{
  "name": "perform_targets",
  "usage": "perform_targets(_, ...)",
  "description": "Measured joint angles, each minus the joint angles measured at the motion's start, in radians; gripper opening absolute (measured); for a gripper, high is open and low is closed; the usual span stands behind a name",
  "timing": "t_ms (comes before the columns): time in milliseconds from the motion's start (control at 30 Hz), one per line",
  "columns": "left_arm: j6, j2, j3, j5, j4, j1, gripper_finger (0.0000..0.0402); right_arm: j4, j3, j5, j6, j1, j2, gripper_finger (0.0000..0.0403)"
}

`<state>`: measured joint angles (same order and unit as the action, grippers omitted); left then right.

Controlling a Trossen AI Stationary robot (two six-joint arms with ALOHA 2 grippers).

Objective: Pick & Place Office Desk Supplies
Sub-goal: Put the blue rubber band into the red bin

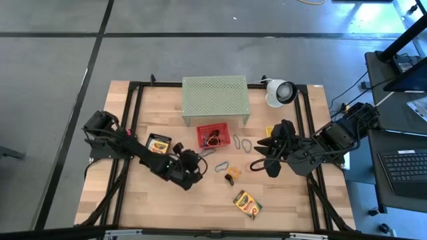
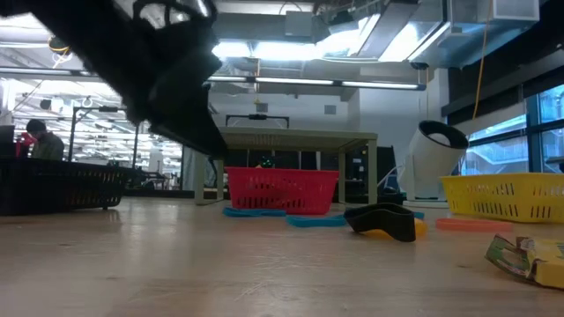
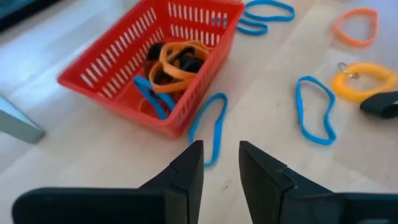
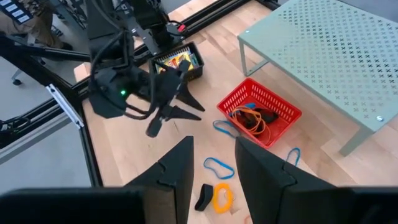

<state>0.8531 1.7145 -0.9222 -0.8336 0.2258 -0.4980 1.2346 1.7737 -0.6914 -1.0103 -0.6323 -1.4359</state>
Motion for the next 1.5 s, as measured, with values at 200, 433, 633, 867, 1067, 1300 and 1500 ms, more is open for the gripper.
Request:
perform_targets(200,-0.026,0.000,0.092,0.048,-0.175,0.017,0.0102,0.000,0.000,0.000,-0.001,0.000,0.000,0.0119)
perform_targets(433,-0.027,0.000,0.164,0.096,-0.258,0.059,0.0107,0.000,0.000,0.003,-0.015,0.000,0.000,0.0119)
perform_targets(633,-0.071,0.000,0.216,0.188,-0.420,0.105,0.0138,0.000,0.000,0.003,-0.027,0.000,0.000,0.0119)
perform_targets(867,-0.139,0.000,0.227,0.254,-0.436,0.142,0.0182,0.000,0.000,0.003,-0.037,0.000,0.000,0.0119)
perform_targets(1067,-0.160,0.013,0.230,0.269,-0.447,0.161,0.0198,-0.001,0.000,0.003,-0.056,0.000,0.000,0.0119)
perform_targets(1300,-0.169,0.080,0.229,0.305,-0.516,0.161,0.0199,-0.001,0.000,0.003,-0.056,0.000,0.000,0.0119)
perform_targets(1500,-0.121,0.119,0.221,0.265,-0.551,0.164,0.0193,-0.001,0.000,0.003,-0.056,0.000,0.000,0.0119)
